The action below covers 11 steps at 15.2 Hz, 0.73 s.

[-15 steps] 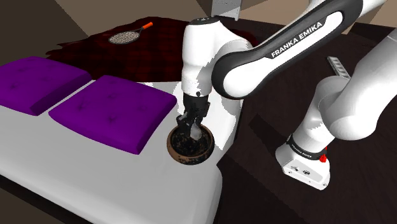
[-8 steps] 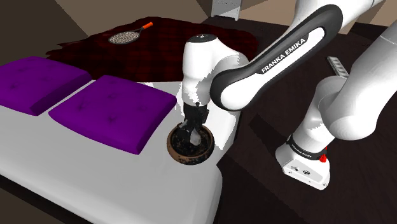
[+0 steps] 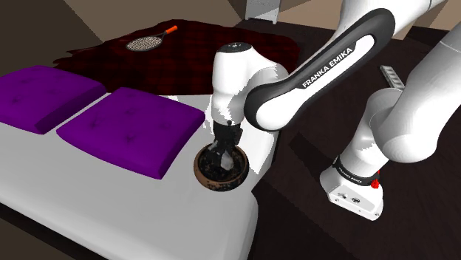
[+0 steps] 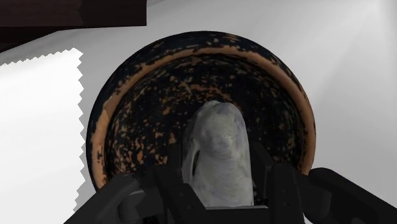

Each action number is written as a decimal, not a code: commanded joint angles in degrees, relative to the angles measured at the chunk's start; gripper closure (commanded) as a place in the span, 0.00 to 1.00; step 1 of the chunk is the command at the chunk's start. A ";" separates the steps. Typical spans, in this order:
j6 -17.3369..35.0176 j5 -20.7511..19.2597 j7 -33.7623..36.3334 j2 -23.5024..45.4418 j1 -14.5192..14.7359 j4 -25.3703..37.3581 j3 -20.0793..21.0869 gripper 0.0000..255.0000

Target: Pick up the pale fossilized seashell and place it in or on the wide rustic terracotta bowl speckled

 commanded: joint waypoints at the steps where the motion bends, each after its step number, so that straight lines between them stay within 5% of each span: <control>1: 0.01 0.00 0.00 0.00 0.00 0.00 0.00 0.00; 6: 0.01 0.00 0.00 0.00 0.00 0.00 0.00 0.00; 11: -8.28 1.17 -1.06 -5.78 -0.02 2.60 -0.99 0.00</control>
